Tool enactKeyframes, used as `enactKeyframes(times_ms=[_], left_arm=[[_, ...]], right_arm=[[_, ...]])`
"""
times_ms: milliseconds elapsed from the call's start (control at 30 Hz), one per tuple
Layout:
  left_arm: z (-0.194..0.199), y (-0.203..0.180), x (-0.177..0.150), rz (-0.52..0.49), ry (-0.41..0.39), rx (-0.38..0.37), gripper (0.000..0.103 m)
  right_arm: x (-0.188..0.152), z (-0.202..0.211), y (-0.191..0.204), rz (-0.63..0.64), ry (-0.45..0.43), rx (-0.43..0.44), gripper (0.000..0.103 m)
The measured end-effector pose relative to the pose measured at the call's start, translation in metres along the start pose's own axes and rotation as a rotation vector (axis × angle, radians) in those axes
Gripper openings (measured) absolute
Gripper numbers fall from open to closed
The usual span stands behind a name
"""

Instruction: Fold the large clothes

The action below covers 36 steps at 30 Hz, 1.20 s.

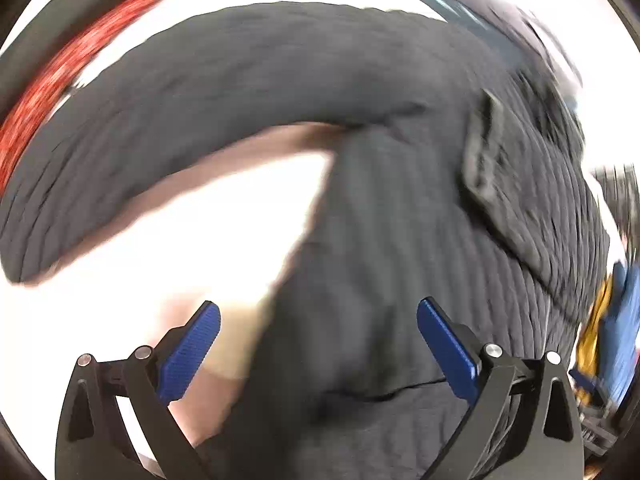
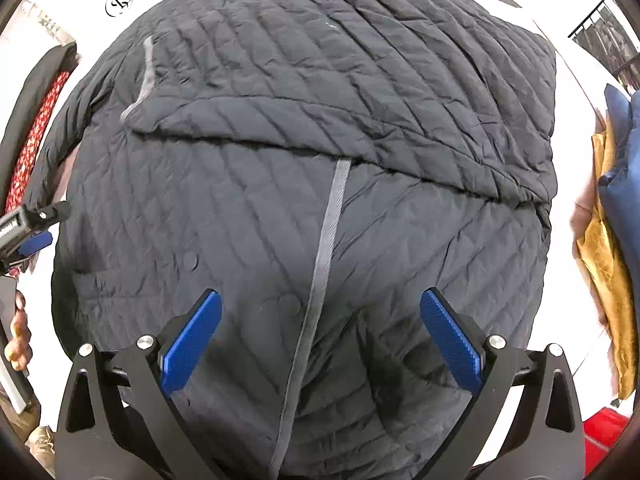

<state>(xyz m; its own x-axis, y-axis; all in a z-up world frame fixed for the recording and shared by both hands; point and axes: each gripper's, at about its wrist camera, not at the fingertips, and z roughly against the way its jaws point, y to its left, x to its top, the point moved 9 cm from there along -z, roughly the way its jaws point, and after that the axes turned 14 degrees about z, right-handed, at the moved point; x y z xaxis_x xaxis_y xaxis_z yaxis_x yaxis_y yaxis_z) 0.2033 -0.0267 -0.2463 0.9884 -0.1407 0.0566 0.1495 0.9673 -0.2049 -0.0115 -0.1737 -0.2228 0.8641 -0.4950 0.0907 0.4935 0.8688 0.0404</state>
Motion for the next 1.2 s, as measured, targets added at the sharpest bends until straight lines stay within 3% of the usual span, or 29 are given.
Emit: enactKeyframes(times_ms=[267, 467, 567, 667, 767, 833, 867, 933, 1033, 1200], left_arm=[[0.024, 0.107, 0.031, 0.425, -0.123, -0.091, 0.097], [0.035, 0.199, 0.048, 0.701, -0.189, -0.126, 0.097], [0.035, 0.248, 0.052, 0.841, -0.178, -0.153, 0.097], [0.030, 0.263, 0.055, 0.931, -0.164, -0.202, 0.097], [0.035, 0.263, 0.061, 0.926, -0.187, -0.161, 0.091], [0.037, 0.261, 0.069, 0.885, -0.200, -0.147, 0.059], [0.039, 0.255, 0.074, 0.858, -0.195, -0.153, 0.055], [0.042, 0.250, 0.079, 0.833, -0.193, -0.154, 0.035], [0.056, 0.240, 0.090, 0.780, -0.218, -0.138, 0.015], [0.111, 0.178, 0.123, 0.565, -0.345, -0.154, 0.008]], right_arm=[[-0.034, 0.007, 0.054, 0.067, 0.000, -0.014, 0.098], [-0.033, 0.020, 0.078, 0.101, -0.013, -0.041, 0.098], [-0.037, 0.023, 0.090, 0.101, -0.010, -0.048, 0.098], [-0.036, 0.022, 0.090, 0.107, -0.008, -0.059, 0.098], [-0.038, 0.024, 0.084, 0.099, -0.006, -0.062, 0.098], [-0.036, 0.023, 0.079, 0.089, -0.003, -0.067, 0.098], [-0.035, 0.020, 0.071, 0.085, -0.001, -0.068, 0.098], [-0.037, 0.020, 0.064, 0.065, -0.006, -0.069, 0.098], [-0.036, 0.019, 0.048, 0.039, -0.013, -0.074, 0.098], [-0.032, 0.022, 0.024, -0.024, -0.034, -0.072, 0.098]])
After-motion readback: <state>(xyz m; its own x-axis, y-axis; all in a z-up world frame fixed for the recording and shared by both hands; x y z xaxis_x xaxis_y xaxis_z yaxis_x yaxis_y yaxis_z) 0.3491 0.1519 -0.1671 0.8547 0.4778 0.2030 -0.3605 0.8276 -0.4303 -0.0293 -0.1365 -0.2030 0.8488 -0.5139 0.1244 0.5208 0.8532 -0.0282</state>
